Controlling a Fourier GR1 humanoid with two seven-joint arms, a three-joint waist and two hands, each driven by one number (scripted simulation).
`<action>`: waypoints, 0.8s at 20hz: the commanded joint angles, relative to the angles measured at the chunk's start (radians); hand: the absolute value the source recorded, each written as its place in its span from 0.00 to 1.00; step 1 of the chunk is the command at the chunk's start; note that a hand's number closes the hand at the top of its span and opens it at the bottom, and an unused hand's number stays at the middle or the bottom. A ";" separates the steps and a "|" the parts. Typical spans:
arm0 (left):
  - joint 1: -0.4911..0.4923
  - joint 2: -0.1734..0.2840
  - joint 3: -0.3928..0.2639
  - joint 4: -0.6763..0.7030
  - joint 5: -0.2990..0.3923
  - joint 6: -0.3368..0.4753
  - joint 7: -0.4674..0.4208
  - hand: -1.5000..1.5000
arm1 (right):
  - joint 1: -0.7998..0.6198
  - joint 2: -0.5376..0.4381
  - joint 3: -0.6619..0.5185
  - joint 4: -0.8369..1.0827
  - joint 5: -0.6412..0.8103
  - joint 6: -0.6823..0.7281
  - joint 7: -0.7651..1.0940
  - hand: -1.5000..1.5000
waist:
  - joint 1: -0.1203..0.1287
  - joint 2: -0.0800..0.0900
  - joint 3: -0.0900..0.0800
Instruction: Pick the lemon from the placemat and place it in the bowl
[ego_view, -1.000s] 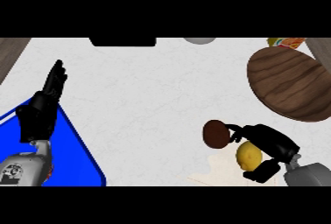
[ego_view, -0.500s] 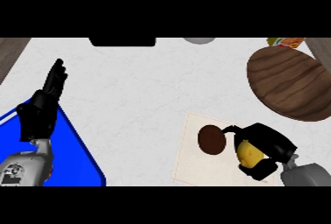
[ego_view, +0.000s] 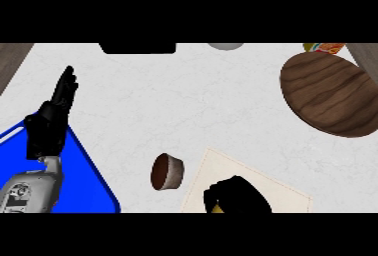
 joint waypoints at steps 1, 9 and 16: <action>-0.015 0.009 0.017 -0.015 0.005 -0.006 0.027 0.50 | 0.149 0.087 0.159 -0.151 0.078 -0.064 0.133 1.00 | -0.001 0.000 0.001; 0.017 0.038 0.042 -0.035 0.032 -0.043 0.014 0.50 | 0.232 0.101 0.154 -0.528 -0.038 -0.190 0.251 1.00 | -0.004 -0.002 0.001; -0.001 0.014 0.023 -0.031 0.012 -0.037 0.026 0.50 | 0.093 0.101 -0.057 -0.613 -0.027 -0.184 0.389 1.00 | 0.008 0.006 0.001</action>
